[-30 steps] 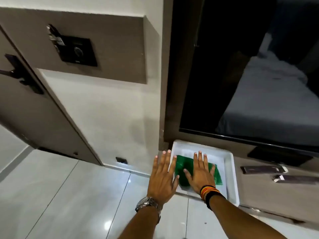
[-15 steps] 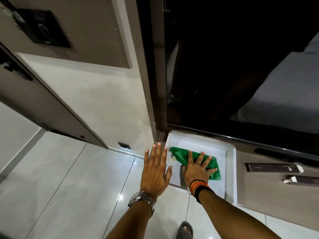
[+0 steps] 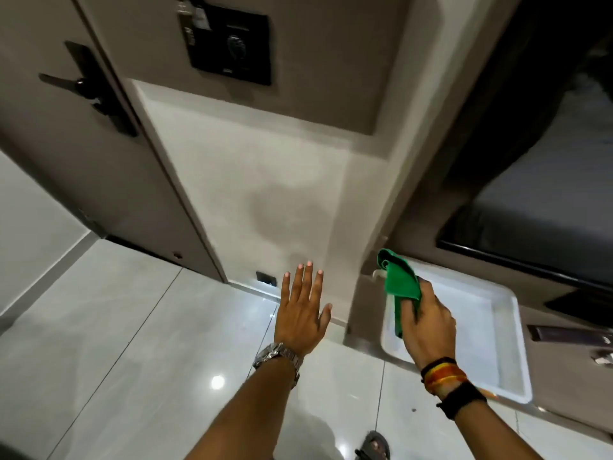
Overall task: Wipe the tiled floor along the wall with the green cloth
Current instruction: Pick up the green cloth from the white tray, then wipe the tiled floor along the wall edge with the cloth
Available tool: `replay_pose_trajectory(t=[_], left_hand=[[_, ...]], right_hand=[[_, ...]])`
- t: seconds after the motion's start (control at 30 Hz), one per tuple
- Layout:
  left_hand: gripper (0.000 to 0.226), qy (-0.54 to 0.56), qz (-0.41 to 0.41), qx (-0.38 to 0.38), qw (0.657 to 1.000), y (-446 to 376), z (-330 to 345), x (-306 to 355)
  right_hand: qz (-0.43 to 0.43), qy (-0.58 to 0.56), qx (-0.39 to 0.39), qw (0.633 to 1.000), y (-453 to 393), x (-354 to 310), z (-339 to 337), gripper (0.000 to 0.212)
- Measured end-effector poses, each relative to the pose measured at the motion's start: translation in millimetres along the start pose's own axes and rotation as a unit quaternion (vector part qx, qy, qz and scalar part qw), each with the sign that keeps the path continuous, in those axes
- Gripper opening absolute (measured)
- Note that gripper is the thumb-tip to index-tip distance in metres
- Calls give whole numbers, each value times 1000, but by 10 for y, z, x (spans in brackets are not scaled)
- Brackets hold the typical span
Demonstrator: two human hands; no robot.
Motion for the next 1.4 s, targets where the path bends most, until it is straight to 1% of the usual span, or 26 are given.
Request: replay_pose_trajectory(t=[0.1,0.17,0.27,0.37,0.47,0.53,0.57,0.63,0.67,0.8,0.9,0.97,1.0,1.07,1.1,1.17,1.2,1.23,1.27,1.33,1.37,1.4], left_hand=[[76,7,-4,14,1000,155,-59,-651],[75,4,-31,-3,999,296,2,-1093],[77,0,-65,-30,997,496,163,-1524],[77,6,-99,-59,993,665,468,-1802],[78,-6,-143,-70,987,846,883,-2070],[78,-8,-167,-88,982,941,1275,-2252],[79,-8,-172,-96,980,985,1464,-2332],[81,2,-181,-127,975,1057,2028,-2533],[81,8,-187,-130,974,1056,2316,-2643],[84,40,-223,-135,965,858,3489,-3109],[84,56,-231,-130,963,623,4289,-3385],[84,62,-225,-127,964,438,4811,-3555],[82,62,-219,-126,966,352,5046,-3645],[78,52,-209,-124,969,208,5452,-3836],[77,51,-206,-118,970,153,5648,-3931],[75,50,-212,-108,970,58,5990,-4129],[76,51,-217,-108,969,15,6152,-4228],[77,52,-223,-106,968,-26,6263,-4319],[77,55,-226,-102,967,-68,6394,-4406],[75,55,-230,-90,968,-151,6621,-4580],[73,53,-232,-82,968,-188,6717,-4666],[72,52,-239,-67,967,-214,6774,-4747]], right_hand=[[-34,-66,-23,997,156,-705,261,36],[-37,-89,-51,994,205,-1016,592,33],[-37,-106,-87,990,281,-1261,1141,34],[-7,-125,-157,980,342,-1247,1912,33],[25,-90,-229,969,415,-970,2738,33],[39,-56,-270,960,466,-667,3313,34],[42,-39,-282,958,472,-517,3554,34],[50,2,-297,954,499,-135,4116,34],[49,19,-302,952,496,60,4408,34],[28,85,-310,946,407,776,5555,37],[7,106,-326,940,342,1190,6419,45],[-9,81,-376,923,424,1397,7070,55],[-19,71,-415,907,521,1478,7396,60],[-58,89,-480,871,742,1645,7960,67],[-85,107,-494,858,825,1744,8201,67],[-147,143,-481,853,868,1895,8577,62],[-190,167,-465,848,861,1953,8744,59],[-241,196,-452,836,850,1974,8876,57],[-298,224,-443,815,862,2006,9029,57],[-410,270,-432,757,918,2090,9314,59],[-453,283,-427,729,936,2158,9435,61],[-486,288,-418,711,931,2219,9516,63]])
Point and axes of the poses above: each hand's wrist, its own y-axis away from the middle knuckle, its own z-axis out of the palm, x = y × z, the point moved 10 cm from there along -y, towards the middle knuckle, and after that the axes turned 4 degrees about y, right-handed, at the moved point
